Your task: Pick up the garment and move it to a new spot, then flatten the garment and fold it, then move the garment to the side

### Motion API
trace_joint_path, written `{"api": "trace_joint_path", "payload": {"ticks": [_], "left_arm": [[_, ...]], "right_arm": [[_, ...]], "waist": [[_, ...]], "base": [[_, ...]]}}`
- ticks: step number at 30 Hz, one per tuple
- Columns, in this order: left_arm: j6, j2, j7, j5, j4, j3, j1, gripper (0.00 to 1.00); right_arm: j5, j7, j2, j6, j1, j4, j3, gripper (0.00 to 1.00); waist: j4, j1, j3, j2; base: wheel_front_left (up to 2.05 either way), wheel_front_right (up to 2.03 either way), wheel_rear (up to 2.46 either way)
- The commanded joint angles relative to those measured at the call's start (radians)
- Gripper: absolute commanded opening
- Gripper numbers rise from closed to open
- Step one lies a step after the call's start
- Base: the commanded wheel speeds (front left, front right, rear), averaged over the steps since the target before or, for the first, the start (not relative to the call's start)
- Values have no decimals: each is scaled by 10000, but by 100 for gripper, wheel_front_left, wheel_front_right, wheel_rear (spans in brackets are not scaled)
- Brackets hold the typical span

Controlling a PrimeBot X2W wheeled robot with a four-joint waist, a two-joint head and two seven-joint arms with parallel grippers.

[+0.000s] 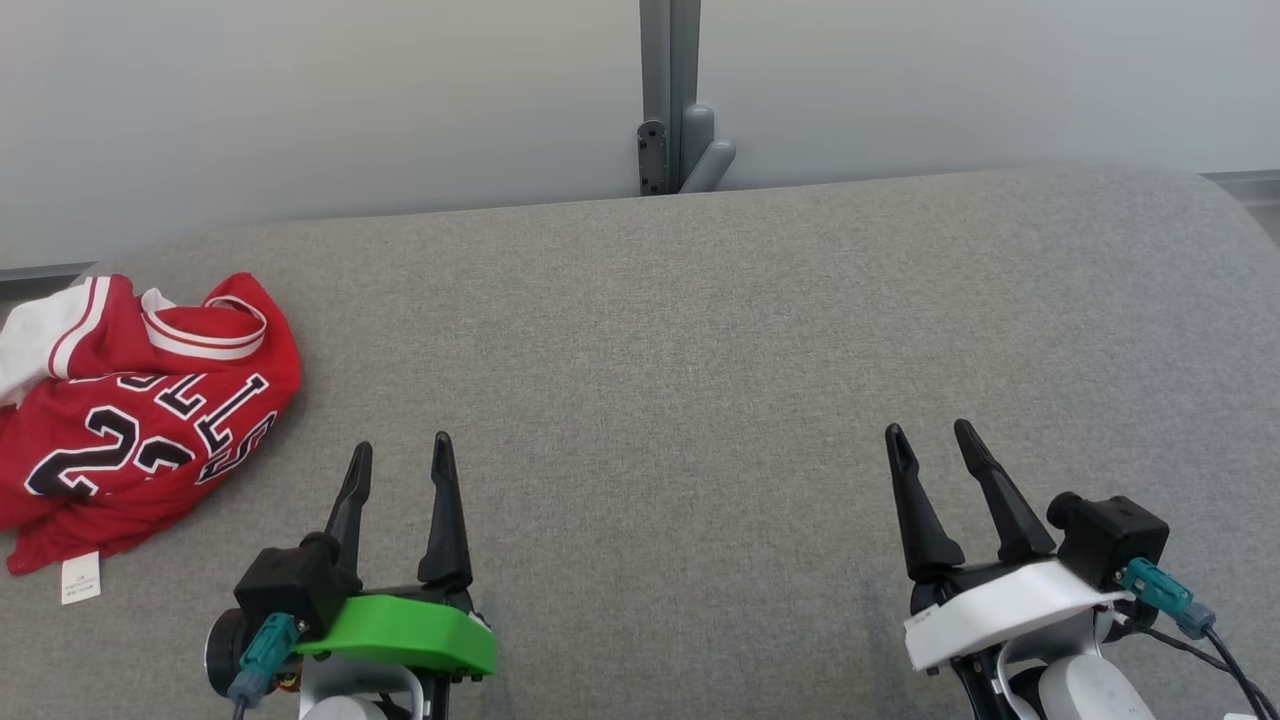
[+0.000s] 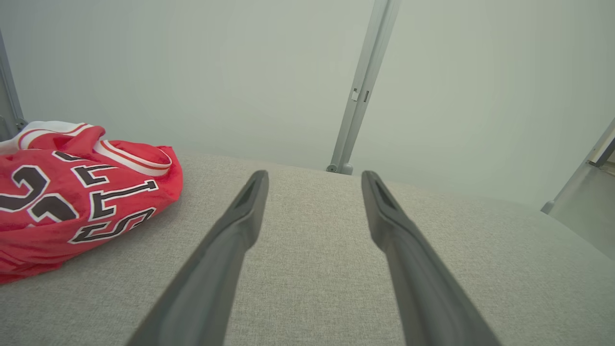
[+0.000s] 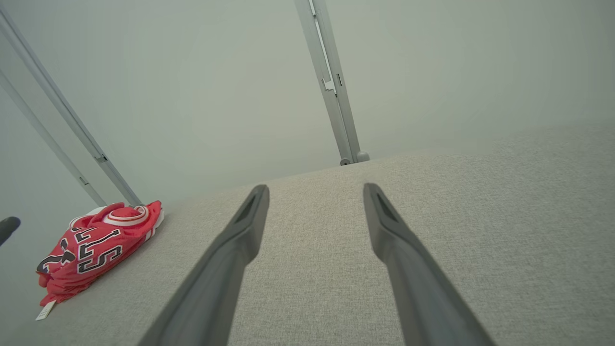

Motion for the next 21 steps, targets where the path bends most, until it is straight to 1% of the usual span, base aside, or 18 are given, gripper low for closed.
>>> {"api": "trace_joint_path", "payload": {"ticks": [1, 10, 21], "left_arm": [[112, 60, -83, 307, -121, -24, 55, 100], [165, 65, -257, 902, -152, -148, 226, 100], [286, 69, -431, 1314, -164, -89, 409, 100]], "right_arm": [[-260, -115, -56, 2, 44, -144, 68, 100], [-955, -338, -67, 3, 142, -214, 209, 100], [-1257, -565, -78, 3, 214, -160, 203, 100]], "waist": [[6, 0, -8, 0], [-20, 0, -89, 0], [-121, 0, -104, 0]], "base": [[0, 0, 0], [0, 0, 0], [0, 0, 0]]}}
